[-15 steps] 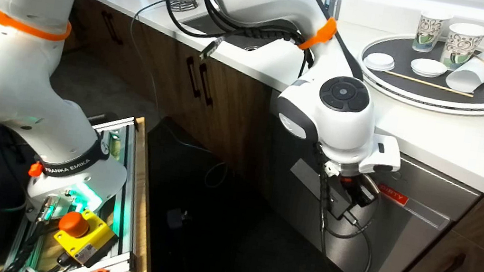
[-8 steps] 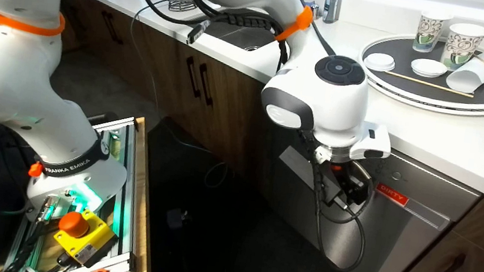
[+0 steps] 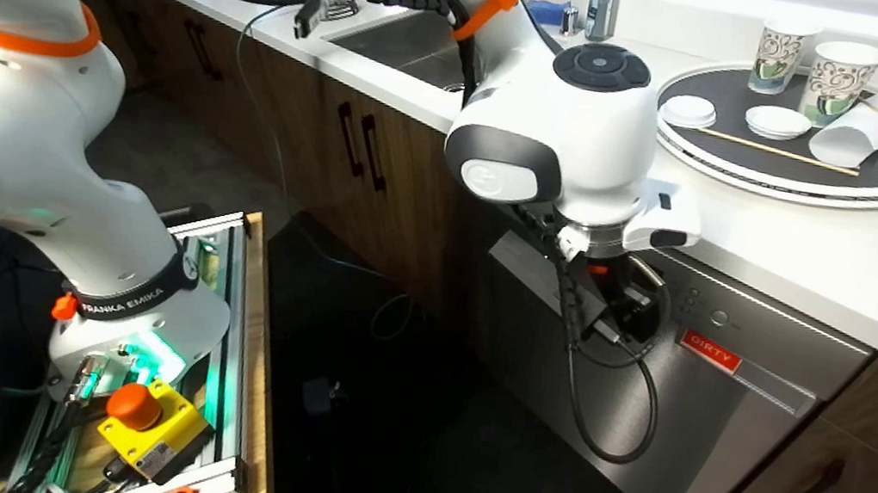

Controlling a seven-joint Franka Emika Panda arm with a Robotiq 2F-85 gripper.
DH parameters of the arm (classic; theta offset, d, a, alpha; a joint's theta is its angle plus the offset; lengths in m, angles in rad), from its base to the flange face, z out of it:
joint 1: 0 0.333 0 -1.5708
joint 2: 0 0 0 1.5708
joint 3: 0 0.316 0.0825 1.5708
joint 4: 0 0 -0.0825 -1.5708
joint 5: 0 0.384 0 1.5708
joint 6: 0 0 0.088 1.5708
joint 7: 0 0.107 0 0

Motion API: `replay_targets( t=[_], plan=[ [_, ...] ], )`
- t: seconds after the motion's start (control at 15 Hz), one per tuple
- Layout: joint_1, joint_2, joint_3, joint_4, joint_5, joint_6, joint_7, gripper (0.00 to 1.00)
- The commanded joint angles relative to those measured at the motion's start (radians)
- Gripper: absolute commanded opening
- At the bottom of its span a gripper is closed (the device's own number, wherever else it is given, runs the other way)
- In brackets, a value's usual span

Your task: Press a button on the dishwasher.

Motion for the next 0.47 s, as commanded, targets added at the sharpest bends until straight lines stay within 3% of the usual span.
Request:
replay_targets(
  t=[0.0, 0.13, 0.2, 0.4],
  plan=[
    [-0.068, -0.083, 0.061, -0.076, -0.058, 0.004, 0.054, 1.00],
    [-0.087, -0.106, 0.078, -0.096, -0.050, 0.019, 0.055, 1.00],
    [-0.055, -0.106, 0.047, -0.096, -0.003, 0.026, 0.028, 1.00],
    [-0.057, -0.085, 0.046, -0.064, -0.014, 0.003, 0.020, 1.00]
  ],
)
